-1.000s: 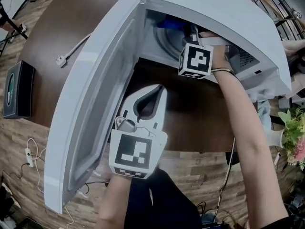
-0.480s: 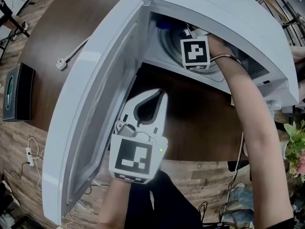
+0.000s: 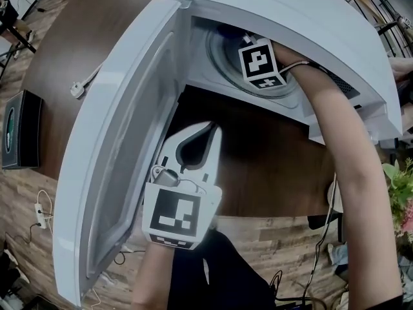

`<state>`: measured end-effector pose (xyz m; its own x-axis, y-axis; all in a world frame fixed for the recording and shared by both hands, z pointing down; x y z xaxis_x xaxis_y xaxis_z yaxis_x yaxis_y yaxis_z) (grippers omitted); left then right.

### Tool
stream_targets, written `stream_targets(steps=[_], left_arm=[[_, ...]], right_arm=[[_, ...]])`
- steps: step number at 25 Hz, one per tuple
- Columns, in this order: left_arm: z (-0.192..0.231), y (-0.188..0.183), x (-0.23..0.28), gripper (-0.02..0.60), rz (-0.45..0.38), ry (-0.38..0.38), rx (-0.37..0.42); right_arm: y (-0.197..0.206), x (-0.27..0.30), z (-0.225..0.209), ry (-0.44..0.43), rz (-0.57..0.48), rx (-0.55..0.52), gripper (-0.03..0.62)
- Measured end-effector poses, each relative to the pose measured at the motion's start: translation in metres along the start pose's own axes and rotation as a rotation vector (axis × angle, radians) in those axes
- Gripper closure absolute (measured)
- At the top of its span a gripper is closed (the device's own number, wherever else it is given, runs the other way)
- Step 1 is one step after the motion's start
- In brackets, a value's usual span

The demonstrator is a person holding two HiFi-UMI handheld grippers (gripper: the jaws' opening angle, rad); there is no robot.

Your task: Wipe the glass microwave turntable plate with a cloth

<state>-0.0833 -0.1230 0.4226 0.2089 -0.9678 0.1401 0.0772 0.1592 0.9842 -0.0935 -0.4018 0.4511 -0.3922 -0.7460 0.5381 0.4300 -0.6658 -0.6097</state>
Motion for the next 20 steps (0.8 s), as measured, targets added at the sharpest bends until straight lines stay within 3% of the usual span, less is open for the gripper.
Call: stream_targets(steps=[20], left_arm=[[-0.007,-0.002,-0.004,0.572,-0.003,0.027,-0.003]], right_arm=[[0.06,-0.015,0.095,-0.507,0.243,-0.001,0.542]])
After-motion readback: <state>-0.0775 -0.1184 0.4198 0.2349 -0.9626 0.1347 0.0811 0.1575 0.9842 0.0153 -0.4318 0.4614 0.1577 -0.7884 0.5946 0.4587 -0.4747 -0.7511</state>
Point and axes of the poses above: the fingertips, and each gripper's own axes: x forward along the fingers, z to its left, y out of its underside, the point moved 4 cm from there along -x, backward along the fingers, and after that the axes turned 9 degrees about -z, right-handed, at the moved point
